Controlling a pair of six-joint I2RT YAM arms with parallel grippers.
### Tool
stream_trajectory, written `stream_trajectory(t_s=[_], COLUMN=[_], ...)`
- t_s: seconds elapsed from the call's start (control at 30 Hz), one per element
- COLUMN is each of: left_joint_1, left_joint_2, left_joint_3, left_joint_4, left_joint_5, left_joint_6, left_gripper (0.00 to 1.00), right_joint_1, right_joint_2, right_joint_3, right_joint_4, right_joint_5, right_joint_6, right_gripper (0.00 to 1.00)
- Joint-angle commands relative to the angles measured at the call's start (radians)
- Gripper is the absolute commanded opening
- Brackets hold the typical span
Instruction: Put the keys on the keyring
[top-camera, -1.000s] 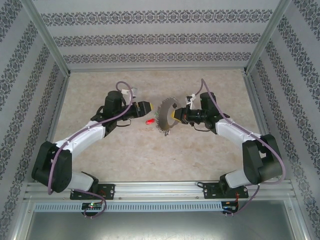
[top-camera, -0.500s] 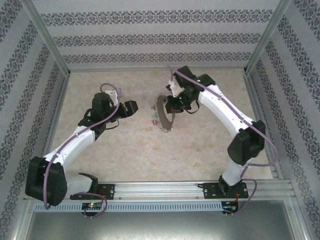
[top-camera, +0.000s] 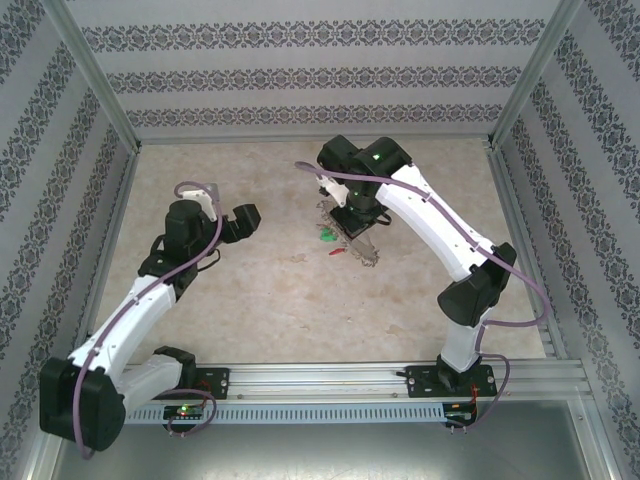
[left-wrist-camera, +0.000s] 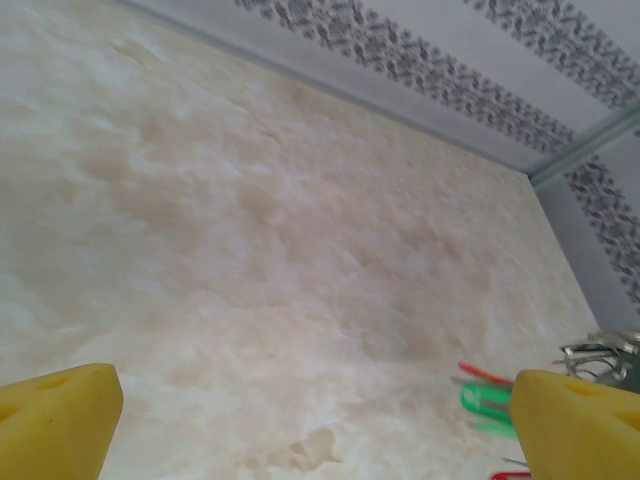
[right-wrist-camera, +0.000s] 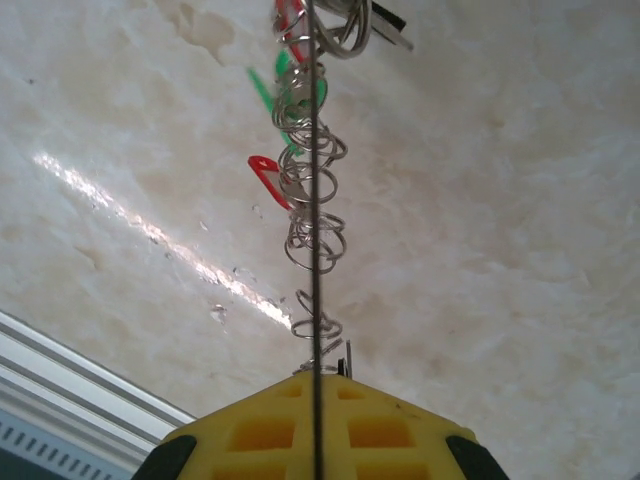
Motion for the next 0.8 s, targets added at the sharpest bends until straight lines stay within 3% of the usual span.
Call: stream_trajectory(t_s=[0.0, 0.07, 0.43, 0.57, 0.77], left_joint_1=[0.022, 0.031, 0.060, 0.061, 0.061], left_joint_2=[-0.039, -0.042, -0.077, -0.091, -0.103], left_joint_3=[-0.005, 0.000, -0.044, -0.048, -0.066], left_joint_4=[-0.079, -0.110, -0.104, -0.138, -0.167], left_joint_5=[-0.117, -0.128, -0.170, -0.249, -0.324], left_joint_6=[0.045, 0.048, 0.013, 0.019, 0.016], left_gripper=[1.00, 1.00, 1.00, 1.00, 1.00], right_joint_1=[-0.005, 0.001, -0.047, -0.086, -0.056], right_joint_2=[-0.039, -0.046, -0.056, -0.059, -0.015], right_joint_3=[0.012, 0.013, -0.109, -0.192, -0.244], right_joint_4=[-0.016, 0.021, 0.135, 0.225, 0.340], right_joint_5=[-0.072, -0.167, -0.316, -0.418, -0.514], right_joint_6=[-0.103, -0.101, -0.090, -0.069, 0.002], right_gripper=[0.00, 0.00, 0.00, 0.00, 0.00])
